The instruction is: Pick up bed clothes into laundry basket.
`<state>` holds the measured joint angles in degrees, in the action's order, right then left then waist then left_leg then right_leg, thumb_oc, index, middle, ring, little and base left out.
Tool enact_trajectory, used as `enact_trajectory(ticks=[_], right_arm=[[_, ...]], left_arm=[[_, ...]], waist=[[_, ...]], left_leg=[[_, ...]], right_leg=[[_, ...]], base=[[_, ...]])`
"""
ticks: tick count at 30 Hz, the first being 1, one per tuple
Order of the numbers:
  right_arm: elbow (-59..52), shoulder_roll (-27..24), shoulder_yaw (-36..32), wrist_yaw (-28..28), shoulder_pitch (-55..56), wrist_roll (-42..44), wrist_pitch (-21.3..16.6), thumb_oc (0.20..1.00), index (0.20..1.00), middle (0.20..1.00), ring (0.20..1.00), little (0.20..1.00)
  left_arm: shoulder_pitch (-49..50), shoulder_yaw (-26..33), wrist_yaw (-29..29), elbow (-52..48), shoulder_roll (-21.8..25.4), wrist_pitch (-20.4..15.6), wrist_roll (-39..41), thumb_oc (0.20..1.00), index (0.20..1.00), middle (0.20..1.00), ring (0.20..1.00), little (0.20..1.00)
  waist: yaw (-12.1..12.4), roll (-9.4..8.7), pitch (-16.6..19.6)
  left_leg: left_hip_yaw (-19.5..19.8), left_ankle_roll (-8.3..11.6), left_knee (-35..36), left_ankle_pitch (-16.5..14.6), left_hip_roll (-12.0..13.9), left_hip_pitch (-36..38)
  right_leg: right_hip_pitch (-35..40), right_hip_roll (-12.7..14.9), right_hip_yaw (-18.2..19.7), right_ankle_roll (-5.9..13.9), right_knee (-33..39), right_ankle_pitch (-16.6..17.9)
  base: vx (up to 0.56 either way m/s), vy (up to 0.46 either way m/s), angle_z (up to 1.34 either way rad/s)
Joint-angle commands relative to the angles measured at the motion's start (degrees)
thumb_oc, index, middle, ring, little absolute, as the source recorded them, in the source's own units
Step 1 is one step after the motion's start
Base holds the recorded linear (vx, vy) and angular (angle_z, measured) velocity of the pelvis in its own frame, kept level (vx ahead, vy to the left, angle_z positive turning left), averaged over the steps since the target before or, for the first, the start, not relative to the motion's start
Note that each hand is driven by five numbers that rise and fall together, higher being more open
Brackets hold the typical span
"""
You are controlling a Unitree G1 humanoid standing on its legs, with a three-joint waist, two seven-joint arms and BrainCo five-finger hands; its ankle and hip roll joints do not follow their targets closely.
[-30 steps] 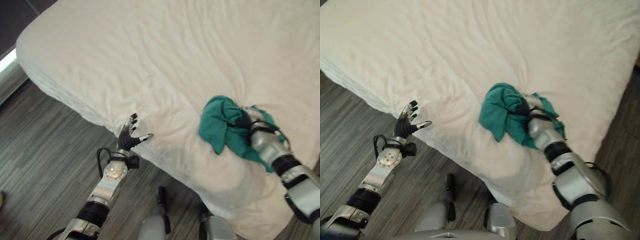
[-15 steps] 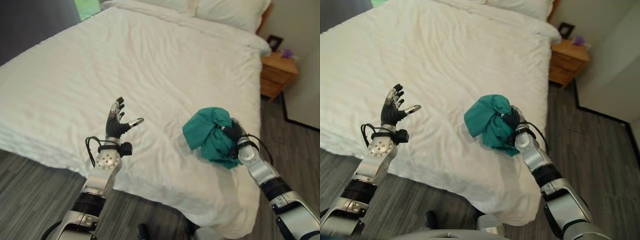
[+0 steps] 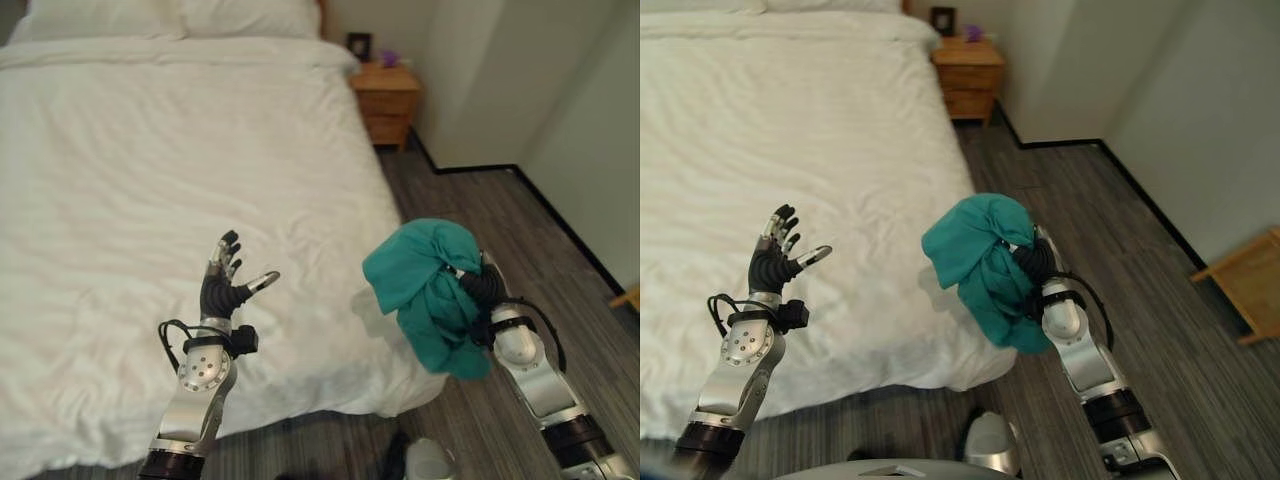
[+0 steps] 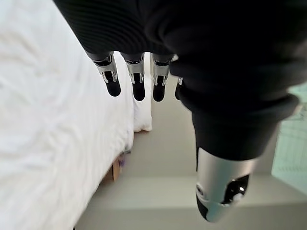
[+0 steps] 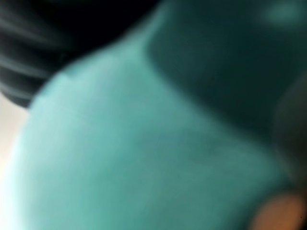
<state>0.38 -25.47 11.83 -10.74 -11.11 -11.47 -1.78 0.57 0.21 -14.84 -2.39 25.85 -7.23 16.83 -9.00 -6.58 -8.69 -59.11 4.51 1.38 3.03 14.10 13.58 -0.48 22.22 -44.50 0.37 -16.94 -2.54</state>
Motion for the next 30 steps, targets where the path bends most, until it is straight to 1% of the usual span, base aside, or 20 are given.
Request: enact_trajectory(ticks=[1, 4, 5, 6, 8, 9, 10, 11, 12, 13, 14, 15, 16, 17, 19, 20, 22, 23, 24, 30], right_arm=[[-4.3, -3.6, -3.9, -1.4, -7.8, -2.4, -2.2, 0.200, 0.200, 0.200, 0.200, 0.200], [-8.1, -4.1, -4.6, -0.8, -7.3, -1.7, -2.5, 0.200, 0.200, 0.200, 0.200, 0.200], [-10.8, -4.4, -6.9, -0.5, -4.3, -0.4, -3.4, 0.200, 0.200, 0.200, 0.200, 0.200], [-12.6, -5.7, -9.6, -0.2, -3.0, 2.3, -4.4, 0.200, 0.200, 0.200, 0.200, 0.200], [-15.9, -4.6, -12.4, 0.0, 2.3, 1.7, -5.2, 0.200, 0.200, 0.200, 0.200, 0.200], [-16.5, -4.3, -13.4, 0.4, 3.9, 2.5, -6.1, 0.200, 0.200, 0.200, 0.200, 0.200], [-16.7, -4.7, -13.2, -0.9, 4.4, 2.0, -7.6, 0.200, 0.200, 0.200, 0.200, 0.200], [-16.7, -4.8, -13.2, -0.9, 4.5, 2.0, -7.7, 0.200, 0.200, 0.200, 0.200, 0.200], [-16.0, -5.2, -12.2, -1.3, 4.6, 1.9, -7.8, 0.200, 0.200, 0.200, 0.200, 0.200], [-16.0, -5.3, -12.3, -1.3, 4.6, 1.8, -7.8, 0.200, 0.200, 0.200, 0.200, 0.200], [-15.4, -6.2, -10.0, -1.0, 4.3, 0.1, -7.9, 0.200, 0.200, 0.200, 0.200, 0.200], [-15.0, -6.0, -8.8, -1.0, 4.2, -0.8, -8.1, 0.200, 0.200, 0.200, 0.200, 0.200], [-14.9, -6.0, -8.7, -1.1, 4.1, -0.8, -8.1, 0.200, 0.200, 0.200, 0.200, 0.200], [-14.7, -5.6, -7.8, -1.1, 4.1, -1.4, -8.2, 0.200, 0.200, 0.200, 0.200, 0.200], [-14.2, -5.5, -5.9, -1.2, 3.7, -3.0, -7.9, 0.200, 0.200, 0.200, 0.200, 0.200], [-13.9, -5.5, -4.4, -1.3, 3.4, -3.8, -7.9, 0.200, 0.200, 0.200, 0.200, 0.200], [-13.7, -5.6, -3.4, -1.4, 3.5, -4.7, -7.6, 0.200, 0.200, 0.200, 0.200, 0.200], [-13.7, -5.6, -3.4, -1.4, 3.5, -4.7, -7.6, 0.200, 0.200, 0.200, 0.200, 0.200], [-13.3, -5.8, -2.7, -1.8, 4.0, -5.4, -7.2, 0.200, 0.200, 0.200, 0.200, 0.200], [-12.9, -6.6, -2.6, -2.6, 4.3, -7.2, -6.3, 0.200, 0.200, 0.200, 0.200, 0.200]], left_arm=[[-5.1, 1.4, -1.0, -2.1, 2.9, -4.9, 1.0, 1.000, 1.000, 1.000, 1.000, 1.000], [-4.9, 2.6, -1.1, -2.7, 2.5, -5.7, 2.4, 1.000, 1.000, 1.000, 1.000, 1.000], [-5.4, 2.5, -0.7, -2.8, 1.3, -6.1, 3.1, 1.000, 1.000, 1.000, 1.000, 1.000], [-4.4, 7.8, 0.4, 0.4, 4.3, -8.7, 8.8, 1.000, 1.000, 1.000, 1.000, 1.000], [-1.7, 4.1, 2.6, -7.7, -1.2, -8.3, 7.9, 1.000, 1.000, 1.000, 1.000, 1.000], [0.4, 2.3, 3.1, -9.2, -3.0, -7.7, 7.2, 1.000, 1.000, 1.000, 1.000, 1.000], [1.6, -1.0, 4.0, -10.7, -4.1, -8.3, 7.5, 1.000, 1.000, 1.000, 1.000, 1.000], [1.6, -1.1, 4.0, -10.7, -4.2, -8.3, 7.5, 1.000, 1.000, 1.000, 1.000, 1.000], [2.1, -3.4, 4.2, -10.8, -4.9, -8.4, 7.8, 1.000, 1.000, 1.000, 1.000, 1.000], [2.1, -3.5, 4.2, -10.7, -4.9, -8.4, 7.8, 1.000, 1.000, 1.000, 1.000, 1.000], [2.7, -5.3, 3.8, -10.2, -5.4, -9.1, 7.5, 1.000, 1.000, 1.000, 1.000, 1.000], [2.9, -5.8, 3.6, -9.6, -5.6, -9.3, 7.3, 1.000, 1.000, 1.000, 1.000, 1.000], [2.9, -5.8, 3.6, -9.6, -5.6, -9.3, 7.3, 1.000, 1.000, 1.000, 1.000, 1.000], [3.2, -6.5, 3.6, -9.2, -5.8, -9.3, 7.2, 1.000, 1.000, 1.000, 1.000, 1.000], [3.4, -7.4, 3.3, -8.6, -6.2, -9.2, 6.8, 1.000, 1.000, 1.000, 1.000, 1.000], [3.8, -8.3, 3.1, -8.0, -6.9, -9.1, 6.7, 1.000, 1.000, 1.000, 1.000, 1.000], [3.6, -9.2, 3.0, -7.7, -7.4, -9.0, 7.3, 1.000, 1.000, 1.000, 1.000, 1.000], [3.6, -9.2, 3.0, -7.6, -7.4, -9.1, 7.3, 1.000, 1.000, 1.000, 1.000, 1.000], [3.1, -10.3, 2.7, -7.3, -7.8, -8.7, 7.5, 1.000, 1.000, 1.000, 1.000, 1.000], [1.9, -11.9, 2.1, -6.8, -8.0, -8.0, 8.1, 1.000, 1.000, 1.000, 1.000, 1.000]], waist=[[-0.2, -0.05, 3.4], [0.0, 0.44, 4.5], [-1.6, 1.21, 4.7], [-1.0, 2.61, 4.5], [-2.4, 3.72, 3.2], [-1.9, 4.81, 2.6], [-1.5, 5.86, 1.0], [-1.4, 6.28, 0.9], [-0.1, 6.53, 0.2], [-0.2, 6.70, 0.2], [2.0, 6.97, -1.0], [2.7, 6.94, -1.1], [2.9, 7.13, -0.9], [3.5, 6.98, -1.1], [5.2, 6.82, -1.5], [6.5, 6.83, -1.9], [7.8, 6.94, -2.4], [7.9, 6.80, -2.3], [8.8, 7.18, -2.9], [11.3, 8.63, -2.7]], left_leg=[[11.2, 1.34, 2.0, -0.7, 1.1, -1.5], [8.8, 3.24, 0.5, 0.9, 3.7, -1.2], [8.5, 4.34, -0.7, 1.7, 5.1, -0.8], [8.4, 5.68, -1.8, 2.8, 6.8, -0.6], [7.7, 7.25, -6.4, 4.6, 9.7, -0.3], [7.5, 9.39, -10.4, 7.5, 13.2, -0.3], [10.5, 10.49, -18.3, 13.6, 16.2, -1.2], [10.5, 10.49, -18.9, 13.7, 17.1, -1.2], [17.7, 10.42, -25.2, 13.3, 16.1, -2.5], [17.9, 10.42, -25.7, 13.1, 16.4, -2.8], [28.9, 8.58, -30.4, 7.3, 10.7, -7.5], [31.0, 6.18, -30.9, 5.7, 8.4, -9.0], [32.1, 7.31, -31.2, 5.0, 8.4, -8.9], [33.2, 5.45, -31.0, 4.6, 6.5, -10.0], [38.0, 3.63, -30.3, 1.2, 1.7, -13.7], [40.4, 2.30, -26.5, -1.1, -2.4, -16.5], [42.6, 0.96, -22.2, -3.8, -6.8, -19.4], [42.4, 0.83, -21.6, -3.4, -7.0, -19.4], [43.3, 0.07, -16.6, -3.8, -10.2, -21.8], [38.1, 0.92, -2.8, 3.8, -9.5, -25.2]], right_leg=[[3.0, 1.7, 6.7, 8.62, 11.4, 7.7], [2.7, 0.5, 7.6, 8.70, 13.2, 7.4], [2.4, -1.3, 9.5, 8.35, 14.7, 5.9], [2.5, -2.7, 10.1, 7.78, 15.7, 5.2], [3.6, -5.2, 11.2, 6.22, 17.0, 2.8], [4.8, -7.7, 11.6, 5.13, 17.9, 1.1], [6.2, -10.8, 13.6, 3.42, 19.8, -0.8], [6.4, -11.4, 13.6, 3.10, 20.1, -0.8], [7.6, -13.4, 16.1, 1.78, 21.5, -2.5], [7.6, -13.6, 15.9, 1.70, 21.5, -2.5], [8.1, -14.7, 20.7, 1.38, 21.6, -3.4], [7.1, -14.9, 22.3, 1.04, 21.4, -2.7], [7.5, -15.1, 23.1, 1.34, 21.5, -3.6], [6.8, -15.2, 24.3, 0.89, 21.3, -2.8], [7.6, -15.5, 28.0, 1.00, 21.7, -3.1], [7.9, -15.6, 30.7, 1.66, 21.9, -3.0], [8.6, -15.9, 33.0, 2.29, 21.9, -3.4], [8.3, -15.7, 33.2, 2.31, 21.9, -3.2], [9.4, -16.6, 34.5, 2.67, 21.9, -4.1], [13.7, -19.1, 36.4, 3.33, 21.9, -7.4]], base=[[-0.06, -0.214, -1.84], [-0.01, -0.241, -1.67], [0.05, -0.394, -1.64], [0.06, -0.383, -1.38], [0.10, -0.339, -0.68], [0.20, -0.444, -0.78], [0.15, -0.364, -0.84], [0.24, -0.410, -0.96], [0.13, -0.229, -0.89], [0.25, -0.362, -1.48], [0.09, -0.176, -1.41], [0.15, -0.169, -1.45], [0.05, -0.049, -1.39], [0.13, -0.041, -1.66], [0.20, -0.044, -1.44], [0.27, -0.016, -1.06], [0.19, 0.010, -0.92], [0.21, 0.006, -0.76], [0.15, -0.004, -0.53], [0.30, 0.018, -0.23]])
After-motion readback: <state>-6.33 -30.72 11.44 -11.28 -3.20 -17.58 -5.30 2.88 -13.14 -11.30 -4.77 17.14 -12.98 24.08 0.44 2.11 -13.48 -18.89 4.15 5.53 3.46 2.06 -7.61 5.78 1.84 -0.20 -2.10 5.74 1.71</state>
